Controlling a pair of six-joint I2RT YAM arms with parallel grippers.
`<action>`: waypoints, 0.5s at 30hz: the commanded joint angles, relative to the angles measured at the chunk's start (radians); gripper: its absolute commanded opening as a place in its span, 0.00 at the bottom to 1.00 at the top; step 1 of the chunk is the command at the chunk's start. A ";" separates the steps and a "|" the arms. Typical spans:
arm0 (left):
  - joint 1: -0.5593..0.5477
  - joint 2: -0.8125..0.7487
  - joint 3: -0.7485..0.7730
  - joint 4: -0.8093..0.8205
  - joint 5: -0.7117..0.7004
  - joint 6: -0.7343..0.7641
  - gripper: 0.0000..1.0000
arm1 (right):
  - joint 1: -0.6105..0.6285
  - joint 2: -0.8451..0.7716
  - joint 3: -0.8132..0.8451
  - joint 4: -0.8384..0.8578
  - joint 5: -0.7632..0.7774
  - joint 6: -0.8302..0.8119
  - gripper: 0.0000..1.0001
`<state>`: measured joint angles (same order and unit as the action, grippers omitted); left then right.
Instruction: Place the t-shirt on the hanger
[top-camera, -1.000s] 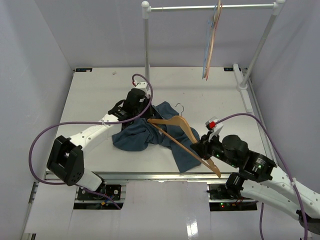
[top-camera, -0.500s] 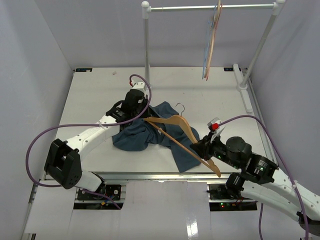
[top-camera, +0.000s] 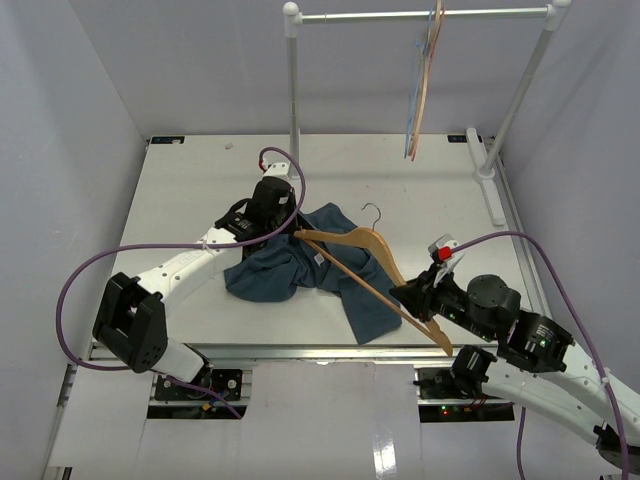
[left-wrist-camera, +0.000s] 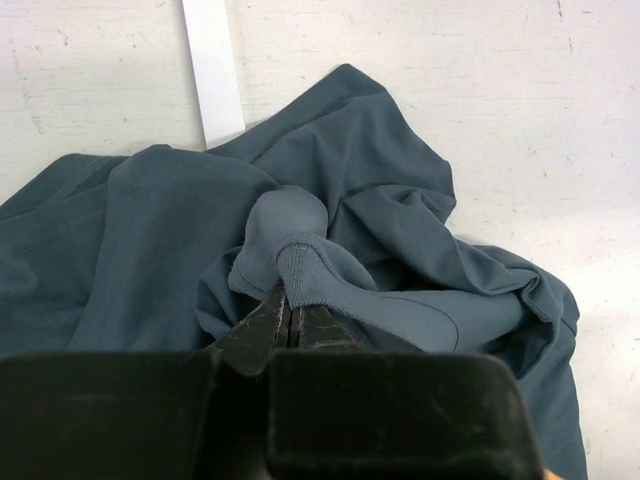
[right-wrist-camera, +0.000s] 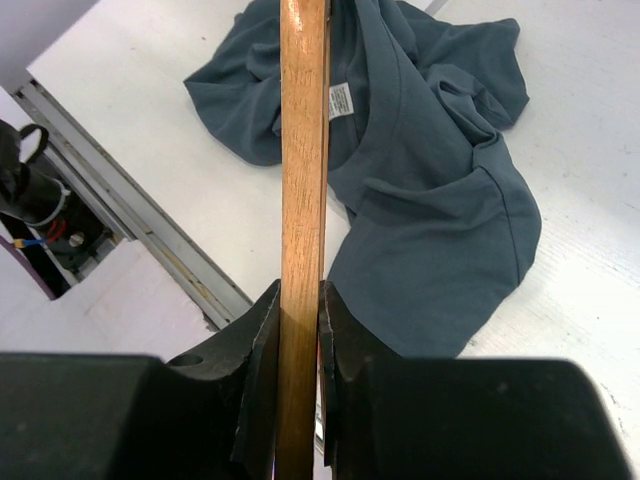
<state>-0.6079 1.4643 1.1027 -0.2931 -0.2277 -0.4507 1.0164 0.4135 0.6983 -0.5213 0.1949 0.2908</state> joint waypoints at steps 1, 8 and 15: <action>0.008 -0.031 0.029 -0.024 -0.065 0.019 0.00 | 0.002 0.000 0.039 0.048 0.062 -0.034 0.08; 0.008 -0.029 0.031 -0.032 -0.119 0.034 0.00 | 0.002 -0.021 0.058 0.034 0.070 -0.042 0.08; 0.008 -0.005 0.035 -0.011 -0.112 0.047 0.00 | 0.002 -0.031 0.089 0.021 0.060 -0.045 0.08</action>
<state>-0.6079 1.4643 1.1027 -0.3146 -0.3132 -0.4233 1.0168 0.4058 0.7147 -0.5377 0.2337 0.2686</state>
